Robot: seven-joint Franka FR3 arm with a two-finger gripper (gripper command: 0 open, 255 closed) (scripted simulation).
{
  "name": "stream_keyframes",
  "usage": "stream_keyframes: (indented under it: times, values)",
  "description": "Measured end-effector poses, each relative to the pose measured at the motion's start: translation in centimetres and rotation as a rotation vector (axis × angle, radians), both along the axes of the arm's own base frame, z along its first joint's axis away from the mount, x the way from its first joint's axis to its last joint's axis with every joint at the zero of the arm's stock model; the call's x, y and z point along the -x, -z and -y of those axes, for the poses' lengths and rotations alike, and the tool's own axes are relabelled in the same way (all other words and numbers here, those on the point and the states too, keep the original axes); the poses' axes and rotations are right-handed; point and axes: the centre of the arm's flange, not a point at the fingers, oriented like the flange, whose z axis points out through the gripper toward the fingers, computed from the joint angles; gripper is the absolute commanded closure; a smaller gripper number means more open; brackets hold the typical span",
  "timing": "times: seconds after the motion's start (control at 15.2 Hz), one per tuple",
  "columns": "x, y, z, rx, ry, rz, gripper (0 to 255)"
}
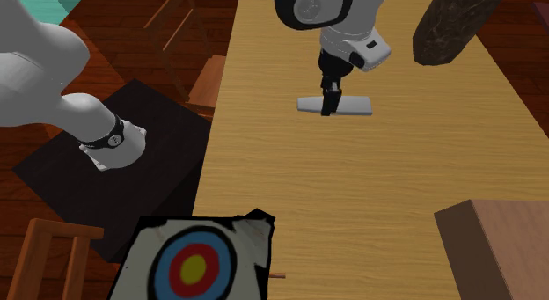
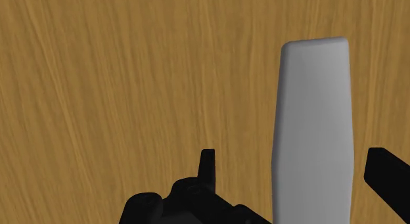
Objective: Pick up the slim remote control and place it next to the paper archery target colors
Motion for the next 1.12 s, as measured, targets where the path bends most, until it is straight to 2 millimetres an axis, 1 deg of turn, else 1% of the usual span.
stream_keyframes:
  times: [0.2, 0.26, 0.4, 0.73, 1.12]
  values:
    - [-0.7, 1.4, -3.5, -0.002, -0.047, 0.009, 0]
    - [-0.9, 1.9, -4.2, -0.002, -0.055, 0.01, 0]
    - [-1.1, 2.9, -4.6, -0.002, -0.061, 0.011, 0]
    - [-1.2, 5.3, -4.8, -0.002, -0.062, 0.012, 0]
    - [-1.2, 5.7, -4.7, -0.002, -0.062, 0.012, 0]
